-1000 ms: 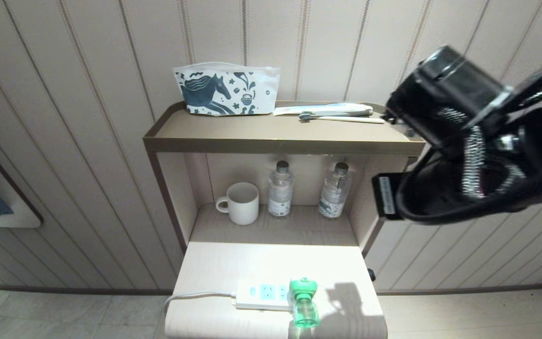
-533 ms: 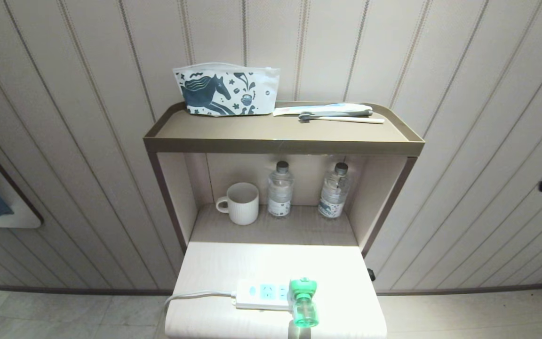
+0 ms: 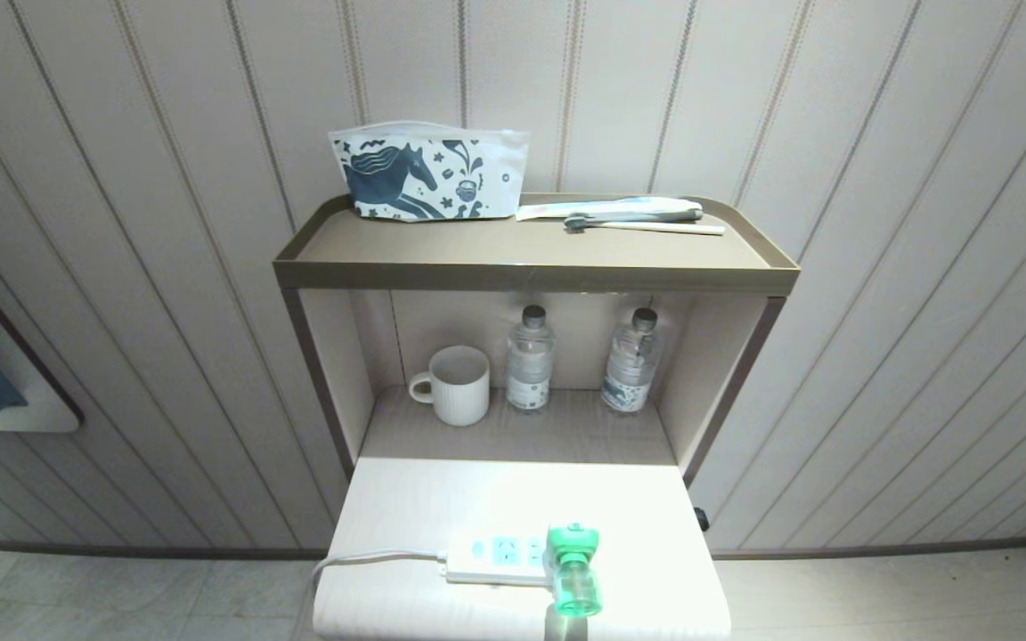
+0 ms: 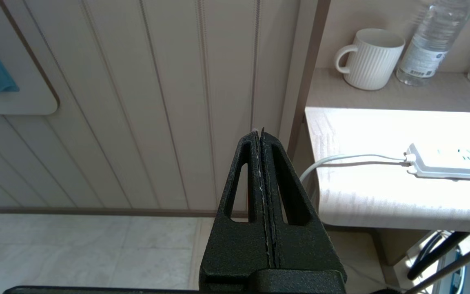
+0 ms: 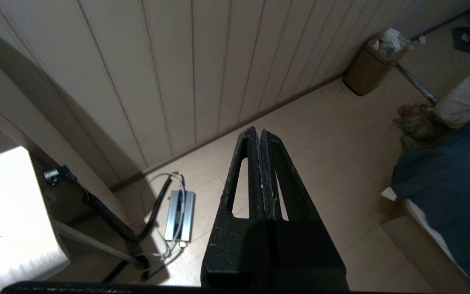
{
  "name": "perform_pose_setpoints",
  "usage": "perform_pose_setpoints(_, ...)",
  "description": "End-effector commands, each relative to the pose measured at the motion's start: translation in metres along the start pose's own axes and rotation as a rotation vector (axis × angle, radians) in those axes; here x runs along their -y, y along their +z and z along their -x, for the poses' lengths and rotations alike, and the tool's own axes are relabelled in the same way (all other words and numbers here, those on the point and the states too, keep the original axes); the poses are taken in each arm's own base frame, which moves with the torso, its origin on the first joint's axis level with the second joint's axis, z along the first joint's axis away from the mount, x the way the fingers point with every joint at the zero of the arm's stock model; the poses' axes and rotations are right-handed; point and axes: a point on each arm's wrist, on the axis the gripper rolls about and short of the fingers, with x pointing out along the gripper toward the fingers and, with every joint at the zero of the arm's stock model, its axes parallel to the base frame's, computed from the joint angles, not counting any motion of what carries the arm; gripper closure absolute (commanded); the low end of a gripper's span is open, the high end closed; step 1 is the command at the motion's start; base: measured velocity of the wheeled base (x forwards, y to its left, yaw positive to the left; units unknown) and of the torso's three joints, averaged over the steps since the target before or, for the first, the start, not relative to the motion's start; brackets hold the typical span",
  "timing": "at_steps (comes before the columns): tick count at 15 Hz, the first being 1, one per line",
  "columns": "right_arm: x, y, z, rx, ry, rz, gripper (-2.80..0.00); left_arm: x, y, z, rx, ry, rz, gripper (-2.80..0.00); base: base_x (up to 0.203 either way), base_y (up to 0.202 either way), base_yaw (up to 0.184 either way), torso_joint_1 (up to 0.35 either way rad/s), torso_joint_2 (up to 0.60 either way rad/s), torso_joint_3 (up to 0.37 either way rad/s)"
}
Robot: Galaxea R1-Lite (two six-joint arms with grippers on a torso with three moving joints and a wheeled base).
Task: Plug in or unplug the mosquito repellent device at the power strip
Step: Hold the socket with your left hand and unplug it with your right hand
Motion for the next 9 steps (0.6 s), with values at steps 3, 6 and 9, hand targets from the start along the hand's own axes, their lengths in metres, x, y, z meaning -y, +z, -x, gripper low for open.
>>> perform_pose_setpoints(3, 0.016, -0.070, 0.001, 0.055, 0.046, -0.037, 0.00, 0.000, 0.000, 0.000, 0.001, 0.000, -0.001, 0.00, 0.000, 0.000, 0.000, 0.000, 0.00, 0.000)
perform_pose_setpoints(6, 0.001, -0.107, -0.022, 0.069, 0.153, -0.008, 0.00, 0.000, 0.000, 0.000, 0.001, -0.002, -0.006, 0.00, 0.000, 0.000, 0.000, 0.000, 0.00, 0.000)
perform_pose_setpoints(9, -0.006, -0.133, -0.035, 0.136, 0.232, 0.176, 0.00, 0.000, 0.000, 0.000, 0.001, 0.000, -0.004, 0.00, 0.000, 0.000, 0.000, 0.000, 0.00, 0.000)
